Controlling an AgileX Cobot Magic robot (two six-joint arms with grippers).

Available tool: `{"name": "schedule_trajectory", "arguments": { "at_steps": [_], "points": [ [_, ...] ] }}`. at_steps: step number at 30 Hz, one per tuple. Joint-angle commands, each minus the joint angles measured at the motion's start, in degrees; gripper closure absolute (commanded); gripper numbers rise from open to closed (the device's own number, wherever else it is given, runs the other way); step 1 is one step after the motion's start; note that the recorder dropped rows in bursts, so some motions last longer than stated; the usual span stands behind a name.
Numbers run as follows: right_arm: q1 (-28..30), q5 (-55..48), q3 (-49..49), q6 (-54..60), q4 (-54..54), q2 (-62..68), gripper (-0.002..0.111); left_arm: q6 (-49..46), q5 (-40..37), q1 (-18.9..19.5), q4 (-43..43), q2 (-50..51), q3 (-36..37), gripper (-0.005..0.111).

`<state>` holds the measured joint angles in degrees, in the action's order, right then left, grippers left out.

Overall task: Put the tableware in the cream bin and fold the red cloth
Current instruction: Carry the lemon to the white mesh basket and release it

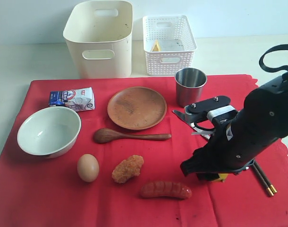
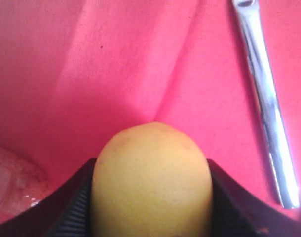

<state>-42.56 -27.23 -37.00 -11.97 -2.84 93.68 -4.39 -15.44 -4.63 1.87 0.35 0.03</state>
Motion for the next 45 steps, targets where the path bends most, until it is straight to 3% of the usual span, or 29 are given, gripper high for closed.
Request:
{"name": "schedule_trajectory", "arguments": {
  "at_steps": [1, 7, 23, 45],
  "points": [
    [-0.1, -0.9, -2.2, 0.4, -0.4, -4.0, 0.108, 0.1, 0.1, 0.1, 0.6, -0.4, 0.0, 0.106],
    [-0.1, 0.4, -5.9, 0.4, -1.5, -9.5, 0.108, 0.1, 0.1, 0.1, 0.6, -0.4, 0.0, 0.106],
    [-0.1, 8.4, -13.8, 1.3, -1.1, -9.4, 0.108, 0.1, 0.1, 0.1, 0.6, -0.4, 0.0, 0.106],
    [-0.1, 8.6, -28.3, 3.4, -1.1, 4.8, 0.108, 0.1, 0.1, 0.1, 0.6, -0.4, 0.0, 0.106]
  ]
}}
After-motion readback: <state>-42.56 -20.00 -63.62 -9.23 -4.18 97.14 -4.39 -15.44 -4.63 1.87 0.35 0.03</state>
